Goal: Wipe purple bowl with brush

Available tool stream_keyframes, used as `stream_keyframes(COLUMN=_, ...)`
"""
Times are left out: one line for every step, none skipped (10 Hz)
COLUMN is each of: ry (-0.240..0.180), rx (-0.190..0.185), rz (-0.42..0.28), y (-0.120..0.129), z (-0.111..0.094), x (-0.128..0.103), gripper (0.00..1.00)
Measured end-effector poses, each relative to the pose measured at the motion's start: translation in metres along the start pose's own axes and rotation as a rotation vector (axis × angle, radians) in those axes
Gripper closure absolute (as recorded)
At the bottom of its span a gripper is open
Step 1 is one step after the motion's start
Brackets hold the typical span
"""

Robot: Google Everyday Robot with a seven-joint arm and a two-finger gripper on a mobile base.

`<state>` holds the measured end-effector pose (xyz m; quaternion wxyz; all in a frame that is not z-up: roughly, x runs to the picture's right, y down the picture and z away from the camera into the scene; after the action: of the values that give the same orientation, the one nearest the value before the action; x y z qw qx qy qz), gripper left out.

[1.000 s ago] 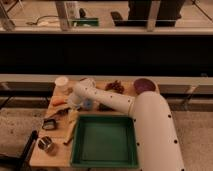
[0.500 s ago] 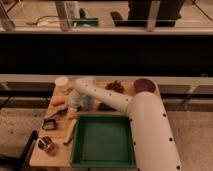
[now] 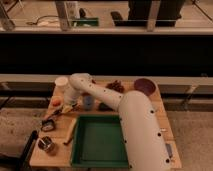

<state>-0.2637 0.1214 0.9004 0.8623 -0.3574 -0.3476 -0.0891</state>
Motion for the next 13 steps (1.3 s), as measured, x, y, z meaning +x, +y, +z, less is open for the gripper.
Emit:
stream_keyframes(ry=-0.001, rx=-0.002, rz=-0.003, y=0.004, z=-0.005, x=-0.002, gripper=0.96)
stream_keyframes(ry=-0.003, rx=0.014, rz=-0.004, y=0.005, z=-0.011, x=-0.005, gripper=0.96)
stream_keyframes(ry=0.002, rx=0.044, rz=-0.009, y=0.007, z=-0.025, x=-0.011, gripper=0.96)
stream_keyframes(ry=0.008, rx=0.069, rz=-0.016, y=0.008, z=-0.037, x=-0.017, gripper=0.96)
stream_keyframes(ry=0.013, rx=0.089, rz=-0.025, y=0.009, z=-0.047, x=-0.023, gripper=0.96)
stream_keyframes(ry=0.02, rx=0.115, rz=-0.036, y=0.009, z=-0.06, x=-0.031, gripper=0.96)
stream_keyframes(ry=0.025, rx=0.141, rz=-0.045, y=0.009, z=-0.075, x=-0.039, gripper=0.96)
stream_keyframes(ry=0.033, rx=0.178, rz=-0.054, y=0.009, z=-0.095, x=-0.047, gripper=0.96)
stream_keyframes(ry=0.038, rx=0.207, rz=-0.061, y=0.009, z=-0.112, x=-0.052, gripper=0.96)
stream_keyframes(ry=0.043, rx=0.237, rz=-0.068, y=0.011, z=-0.129, x=-0.058, gripper=0.96)
stream_keyframes(ry=0.048, rx=0.266, rz=-0.076, y=0.013, z=-0.146, x=-0.065, gripper=0.96)
stream_keyframes(ry=0.055, rx=0.287, rz=-0.081, y=0.016, z=-0.16, x=-0.07, gripper=0.96)
stream_keyframes(ry=0.07, rx=0.321, rz=-0.083, y=0.023, z=-0.182, x=-0.075, gripper=0.96)
